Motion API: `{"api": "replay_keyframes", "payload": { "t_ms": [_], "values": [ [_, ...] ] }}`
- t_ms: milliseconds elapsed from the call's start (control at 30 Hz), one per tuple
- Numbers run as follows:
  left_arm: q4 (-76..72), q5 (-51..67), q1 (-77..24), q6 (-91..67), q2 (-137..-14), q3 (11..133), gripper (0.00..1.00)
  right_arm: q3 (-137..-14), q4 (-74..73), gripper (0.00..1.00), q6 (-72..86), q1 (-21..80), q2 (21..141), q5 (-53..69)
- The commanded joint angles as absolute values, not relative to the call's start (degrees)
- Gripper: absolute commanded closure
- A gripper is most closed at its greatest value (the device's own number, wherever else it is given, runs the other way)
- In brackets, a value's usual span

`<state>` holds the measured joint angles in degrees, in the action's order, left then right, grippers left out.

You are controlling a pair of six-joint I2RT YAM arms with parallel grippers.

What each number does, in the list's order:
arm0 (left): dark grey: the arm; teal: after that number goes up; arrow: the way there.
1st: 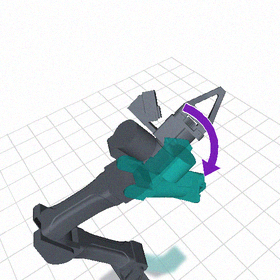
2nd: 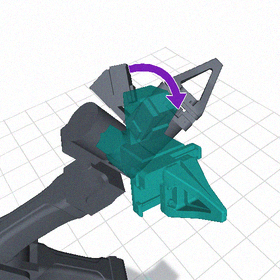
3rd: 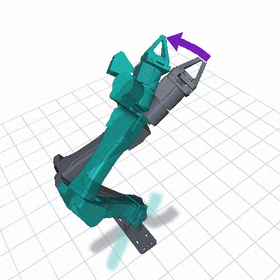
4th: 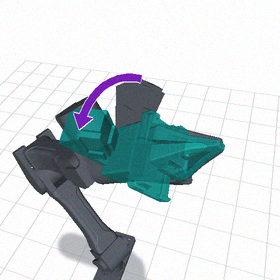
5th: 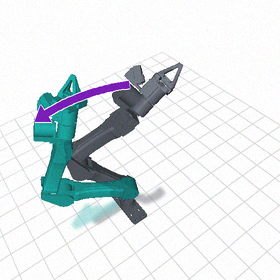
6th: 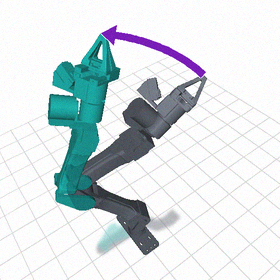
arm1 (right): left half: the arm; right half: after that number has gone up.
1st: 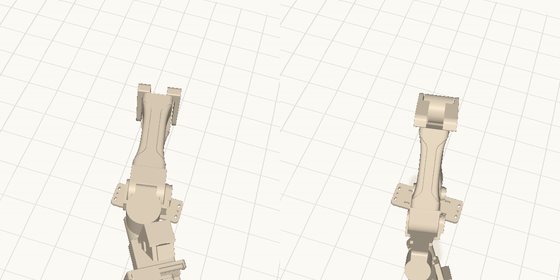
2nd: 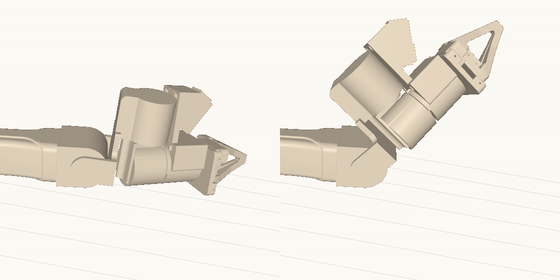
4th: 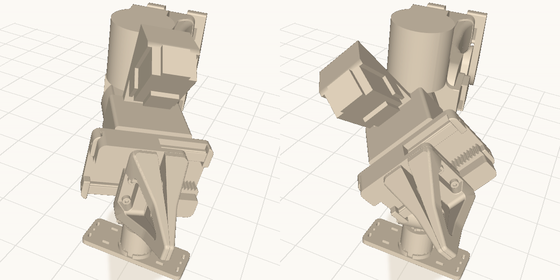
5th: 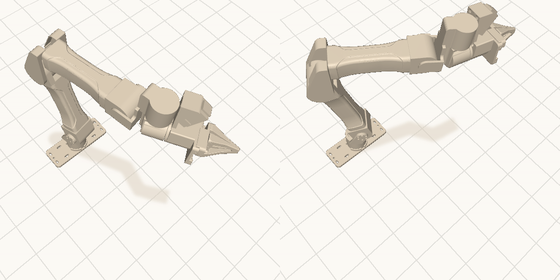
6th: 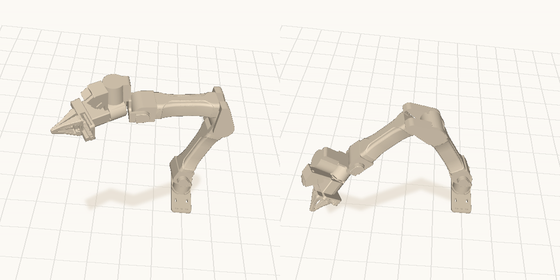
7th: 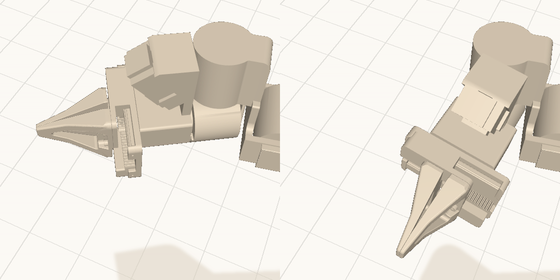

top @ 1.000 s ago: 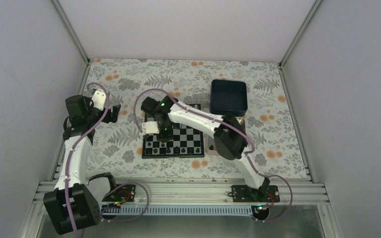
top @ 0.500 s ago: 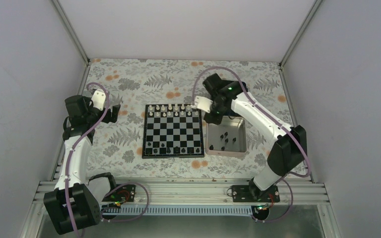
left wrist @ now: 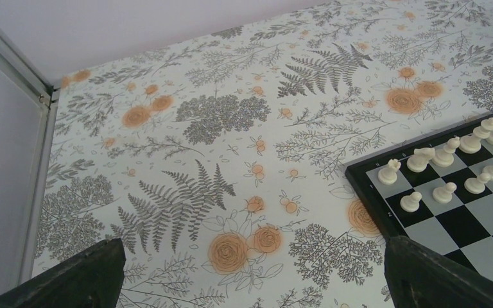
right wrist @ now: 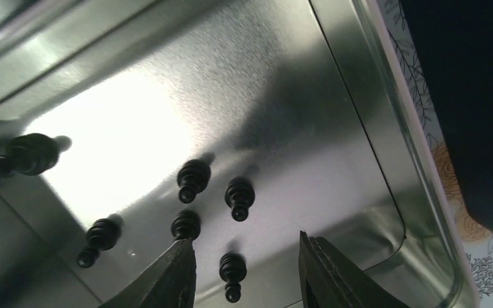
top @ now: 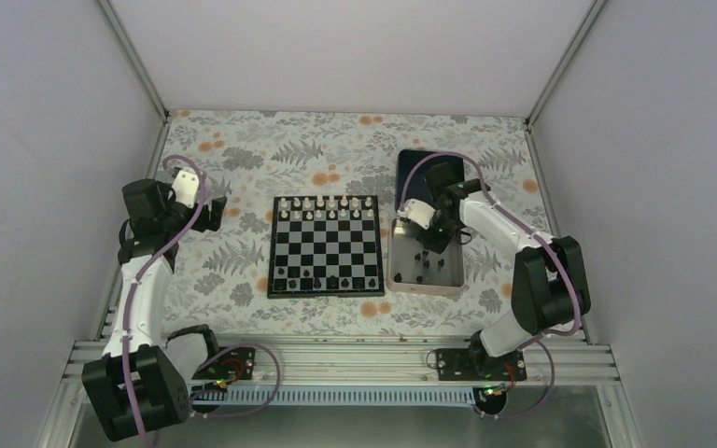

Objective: Set up the chess pieces on the board
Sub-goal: Pick up the chess piece from the storage box.

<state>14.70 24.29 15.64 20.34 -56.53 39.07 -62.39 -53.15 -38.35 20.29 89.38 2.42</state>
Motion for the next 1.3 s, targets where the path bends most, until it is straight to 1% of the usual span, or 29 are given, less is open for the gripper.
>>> {"api": "replay_keyframes", "payload": {
  "t_ms": [0,267,633,800,1000,1267],
  "values": [
    [14.24,25.54,15.91,20.48,-56.51,38.85,0.0,-60.38,-48.23,0.58,-38.75,18.28,90.72,2.93],
    [13.99,25.41,15.91,20.48,-56.59,38.59,0.0,-59.81,-47.8,0.61,-39.1,17.52,93.34,5.6],
    [13.89,25.48,15.99,20.54,-56.57,38.42,0.0,-58.39,-47.06,0.66,-38.84,16.89,94.95,4.97],
    [13.93,25.72,16.0,20.57,-56.76,38.42,0.0,-57.69,-46.22,0.69,-38.85,16.64,95.84,5.53],
    [13.93,25.69,16.08,20.57,-56.5,38.41,0.0,-57.69,-45.35,0.77,-38.93,16.57,97.32,6.4],
    [14.04,25.89,16.18,20.64,-56.41,38.32,0.0,-57.89,-45.52,0.91,-38.97,16.53,96.55,6.5]
  ]
}}
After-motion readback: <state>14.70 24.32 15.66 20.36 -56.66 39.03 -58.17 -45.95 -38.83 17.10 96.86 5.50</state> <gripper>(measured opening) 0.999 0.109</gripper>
